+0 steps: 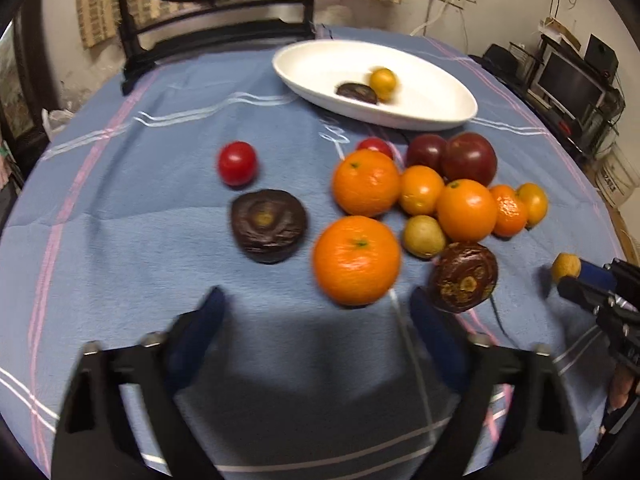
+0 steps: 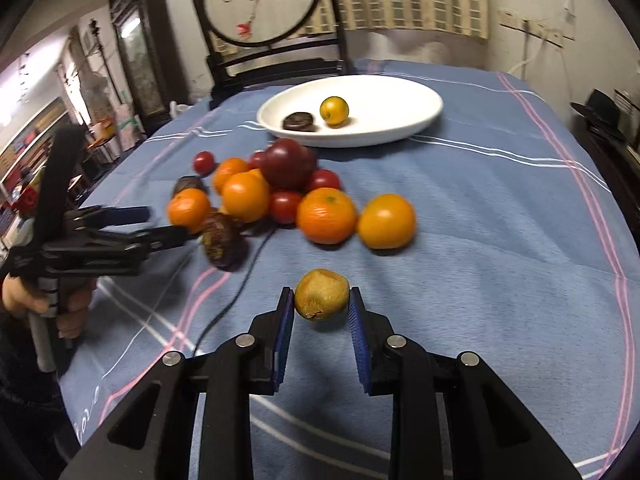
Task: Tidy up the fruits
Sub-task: 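Grasp the pale yellow fruit with the right tool while the left tool grasps a tangerine, place both on plate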
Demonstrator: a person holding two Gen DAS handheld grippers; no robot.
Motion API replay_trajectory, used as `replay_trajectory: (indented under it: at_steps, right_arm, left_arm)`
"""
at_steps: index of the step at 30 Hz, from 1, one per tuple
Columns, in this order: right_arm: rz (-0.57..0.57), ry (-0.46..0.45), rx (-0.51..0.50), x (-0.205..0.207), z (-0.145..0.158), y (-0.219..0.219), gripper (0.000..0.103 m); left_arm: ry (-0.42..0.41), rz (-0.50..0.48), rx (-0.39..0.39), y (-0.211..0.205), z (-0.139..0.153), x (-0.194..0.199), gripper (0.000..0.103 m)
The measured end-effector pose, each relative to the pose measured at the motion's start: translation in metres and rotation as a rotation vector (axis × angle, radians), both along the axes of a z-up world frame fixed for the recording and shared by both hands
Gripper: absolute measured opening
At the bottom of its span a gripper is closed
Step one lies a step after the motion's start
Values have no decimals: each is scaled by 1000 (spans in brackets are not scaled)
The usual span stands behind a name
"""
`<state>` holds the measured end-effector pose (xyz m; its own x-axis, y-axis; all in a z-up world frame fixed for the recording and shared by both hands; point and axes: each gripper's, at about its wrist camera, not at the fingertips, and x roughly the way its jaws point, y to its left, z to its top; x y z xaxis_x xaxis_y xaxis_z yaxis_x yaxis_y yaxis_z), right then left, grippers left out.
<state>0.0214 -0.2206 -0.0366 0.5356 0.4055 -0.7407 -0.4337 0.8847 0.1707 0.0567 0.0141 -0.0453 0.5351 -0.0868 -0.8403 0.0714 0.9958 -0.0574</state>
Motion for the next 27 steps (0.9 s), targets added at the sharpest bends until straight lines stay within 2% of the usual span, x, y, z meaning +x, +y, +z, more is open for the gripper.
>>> replay_trajectory:
  at_steps: [5,7,9,13,18,24,27]
  right_arm:
    - [18,-4,21,-5,2,-2,28]
    - [23,-3,26,-6,2,-2,28]
    - [22,-4,28,-7,3,-3,28]
    - [29,-16,17,-6,7,0,28]
    - [29,-97,18,10,39,5,28]
    - [18,-218,27,57,84,30,28]
    - [-8,-217,8,92,84,45,28]
  left_arm:
    - [3,-14,31,-14,-3,16,68]
    - [6,-14,34,-17,-4,23,54]
    - [2,-36,15,-18,-1,26,45]
    - [9,-54,-39,-15,9,19,44]
    - [-88,-92,-63,-15,51,19,44]
    - [-157,-68,-56,-18,82,69,44]
    - [-143,-18,-63,-16,81,105,44]
